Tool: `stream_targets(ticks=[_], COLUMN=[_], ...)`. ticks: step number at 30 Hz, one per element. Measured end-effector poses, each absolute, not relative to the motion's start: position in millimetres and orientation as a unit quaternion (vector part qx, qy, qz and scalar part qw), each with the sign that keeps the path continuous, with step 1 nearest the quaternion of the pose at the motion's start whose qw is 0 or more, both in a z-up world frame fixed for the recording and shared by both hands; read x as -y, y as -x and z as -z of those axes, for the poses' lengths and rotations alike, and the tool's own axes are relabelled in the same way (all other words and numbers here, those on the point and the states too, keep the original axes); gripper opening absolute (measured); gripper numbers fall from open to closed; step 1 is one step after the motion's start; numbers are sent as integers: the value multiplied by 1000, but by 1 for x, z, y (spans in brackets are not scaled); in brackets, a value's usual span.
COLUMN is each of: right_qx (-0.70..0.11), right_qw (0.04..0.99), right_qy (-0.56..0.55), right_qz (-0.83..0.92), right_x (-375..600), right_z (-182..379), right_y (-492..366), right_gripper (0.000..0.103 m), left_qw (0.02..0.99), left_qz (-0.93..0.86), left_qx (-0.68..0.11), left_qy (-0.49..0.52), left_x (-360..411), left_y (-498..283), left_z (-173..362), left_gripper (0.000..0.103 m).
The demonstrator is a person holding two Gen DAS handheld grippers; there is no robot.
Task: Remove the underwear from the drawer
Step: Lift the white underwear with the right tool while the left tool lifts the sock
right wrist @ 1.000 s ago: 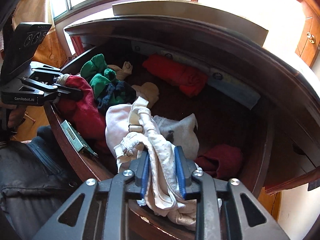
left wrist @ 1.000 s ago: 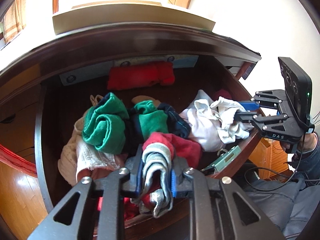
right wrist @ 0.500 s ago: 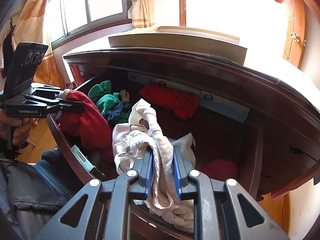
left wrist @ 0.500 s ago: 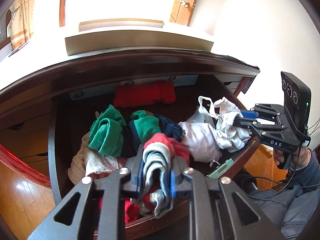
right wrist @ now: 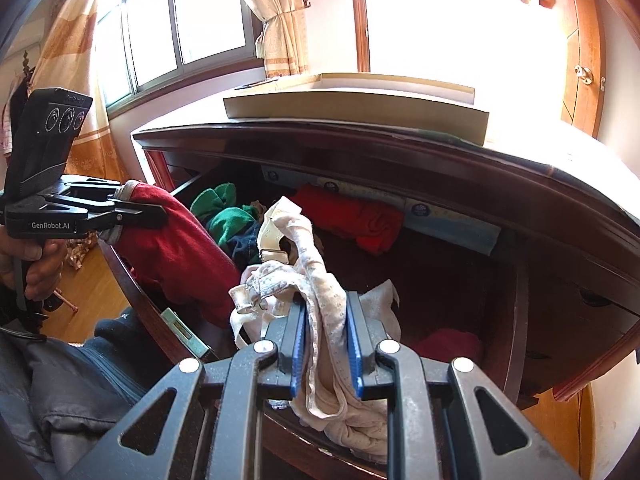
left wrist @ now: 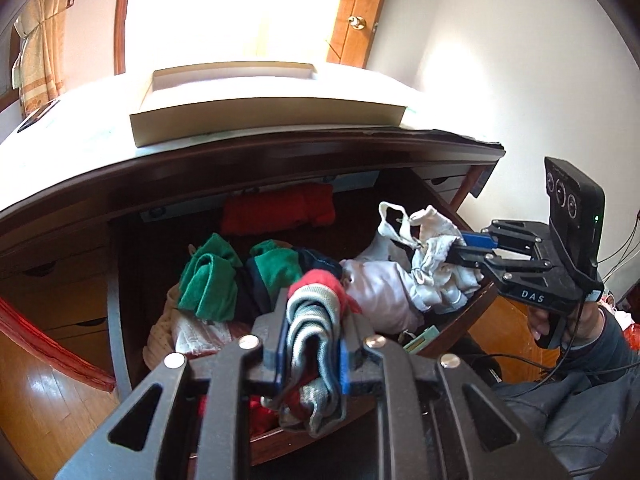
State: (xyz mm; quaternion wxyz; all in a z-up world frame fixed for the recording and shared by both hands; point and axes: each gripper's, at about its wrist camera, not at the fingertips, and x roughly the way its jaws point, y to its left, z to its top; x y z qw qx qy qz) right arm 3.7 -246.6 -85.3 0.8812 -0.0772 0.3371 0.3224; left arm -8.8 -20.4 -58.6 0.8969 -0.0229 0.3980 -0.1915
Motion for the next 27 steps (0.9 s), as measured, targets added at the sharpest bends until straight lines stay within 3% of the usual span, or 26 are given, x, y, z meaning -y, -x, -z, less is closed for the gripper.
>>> stream_targets(ticks=[27], right_qx=[-284], right_qw=[900], right_qy=[53], right_qz=[-326], right_x=[274], right_z=[68], right_y=[33], right_gripper=[20], left_qw=[934], left_qz=[168], left_qx=[-311], left_qy=[57], left_x=[-5], left_y=[30], left_z=[19], left_gripper=[15])
